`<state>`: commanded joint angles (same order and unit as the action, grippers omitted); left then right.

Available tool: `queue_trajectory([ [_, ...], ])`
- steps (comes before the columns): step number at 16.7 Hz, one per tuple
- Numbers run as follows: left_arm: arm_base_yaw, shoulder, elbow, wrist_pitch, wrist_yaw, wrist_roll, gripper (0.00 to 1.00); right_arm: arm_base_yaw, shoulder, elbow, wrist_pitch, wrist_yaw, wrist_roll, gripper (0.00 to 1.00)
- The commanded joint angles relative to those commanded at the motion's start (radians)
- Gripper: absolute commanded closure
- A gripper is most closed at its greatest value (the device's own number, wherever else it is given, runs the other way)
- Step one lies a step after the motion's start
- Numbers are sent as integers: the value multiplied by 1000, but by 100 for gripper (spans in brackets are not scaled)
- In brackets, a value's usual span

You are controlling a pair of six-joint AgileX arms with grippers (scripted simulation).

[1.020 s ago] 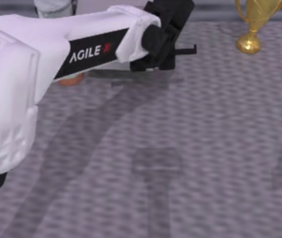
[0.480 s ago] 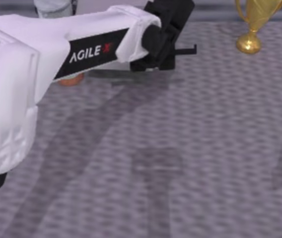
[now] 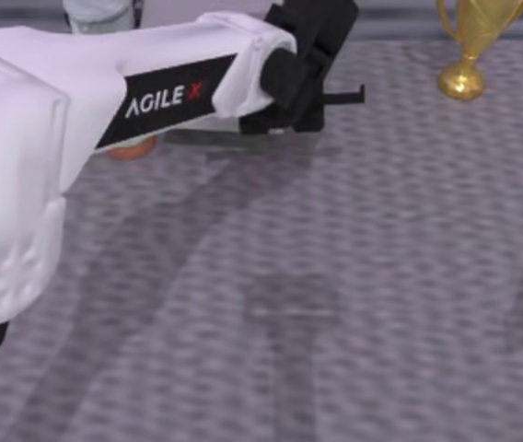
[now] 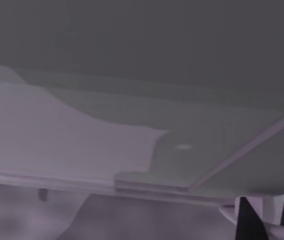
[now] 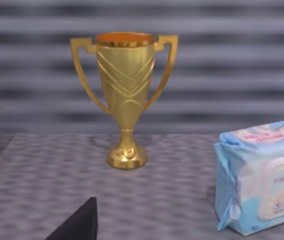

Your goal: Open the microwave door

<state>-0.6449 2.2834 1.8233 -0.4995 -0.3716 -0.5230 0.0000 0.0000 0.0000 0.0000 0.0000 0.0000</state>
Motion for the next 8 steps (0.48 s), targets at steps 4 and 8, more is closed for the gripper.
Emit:
queue_trajectory([
  [4,8,-44,-60,43,20,39,100,0,0,0,0,0,0,0],
  [8,9,-46,-66,45,22,43,100,0,0,0,0,0,0,0],
])
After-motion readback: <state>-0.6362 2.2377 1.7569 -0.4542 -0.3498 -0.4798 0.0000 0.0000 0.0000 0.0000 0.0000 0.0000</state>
